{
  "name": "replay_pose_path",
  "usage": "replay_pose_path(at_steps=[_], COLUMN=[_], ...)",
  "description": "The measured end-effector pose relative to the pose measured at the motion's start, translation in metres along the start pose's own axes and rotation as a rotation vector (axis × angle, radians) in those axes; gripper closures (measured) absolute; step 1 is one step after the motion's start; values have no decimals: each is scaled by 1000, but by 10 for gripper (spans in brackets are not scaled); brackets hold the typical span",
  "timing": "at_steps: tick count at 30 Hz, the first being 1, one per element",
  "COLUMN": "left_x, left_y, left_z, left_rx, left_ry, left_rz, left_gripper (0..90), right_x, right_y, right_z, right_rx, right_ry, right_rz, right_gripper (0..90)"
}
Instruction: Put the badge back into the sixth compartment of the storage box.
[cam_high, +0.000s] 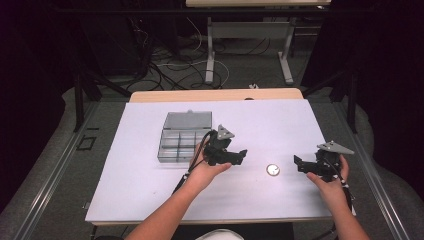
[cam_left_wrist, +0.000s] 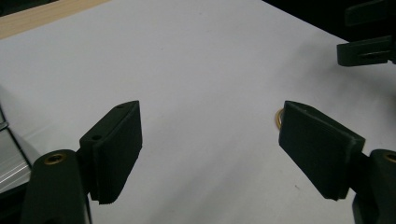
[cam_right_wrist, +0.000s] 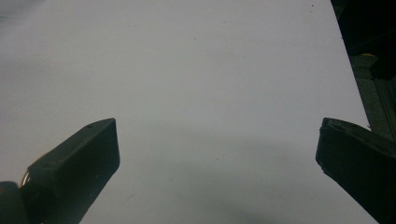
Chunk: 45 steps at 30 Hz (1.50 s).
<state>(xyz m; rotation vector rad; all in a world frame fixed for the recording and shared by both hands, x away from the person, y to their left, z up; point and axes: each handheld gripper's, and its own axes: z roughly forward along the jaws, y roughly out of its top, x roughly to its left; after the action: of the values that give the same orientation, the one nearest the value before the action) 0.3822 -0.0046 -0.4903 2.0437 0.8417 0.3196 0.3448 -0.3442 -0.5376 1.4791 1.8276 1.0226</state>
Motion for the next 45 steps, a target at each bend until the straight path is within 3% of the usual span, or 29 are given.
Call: replay_pose_path(at_steps=[14, 16, 22, 31, 45], left_x=[-21, -27, -37, -53, -64], left_y=[9, 8, 8, 3, -3], left_z=[26, 33, 45, 70, 87], left_rx=[5, 16, 42, 90, 131], left_ry=[-69, -85, -110, -133, -156], left_rz=[26, 54, 91, 133, 168], left_gripper=[230, 231, 262, 276, 291], right_x=[-1, 0, 0, 0, -1], right_y=[0, 1, 0, 0, 0], right_z=[2, 0, 2, 5, 4], right_rx=[-2, 19, 5, -5, 6], right_ry=[2, 3, 7, -1, 0], right_rz=[-19, -20, -28, -22, -15], right_gripper=[0, 0, 0, 0, 0])
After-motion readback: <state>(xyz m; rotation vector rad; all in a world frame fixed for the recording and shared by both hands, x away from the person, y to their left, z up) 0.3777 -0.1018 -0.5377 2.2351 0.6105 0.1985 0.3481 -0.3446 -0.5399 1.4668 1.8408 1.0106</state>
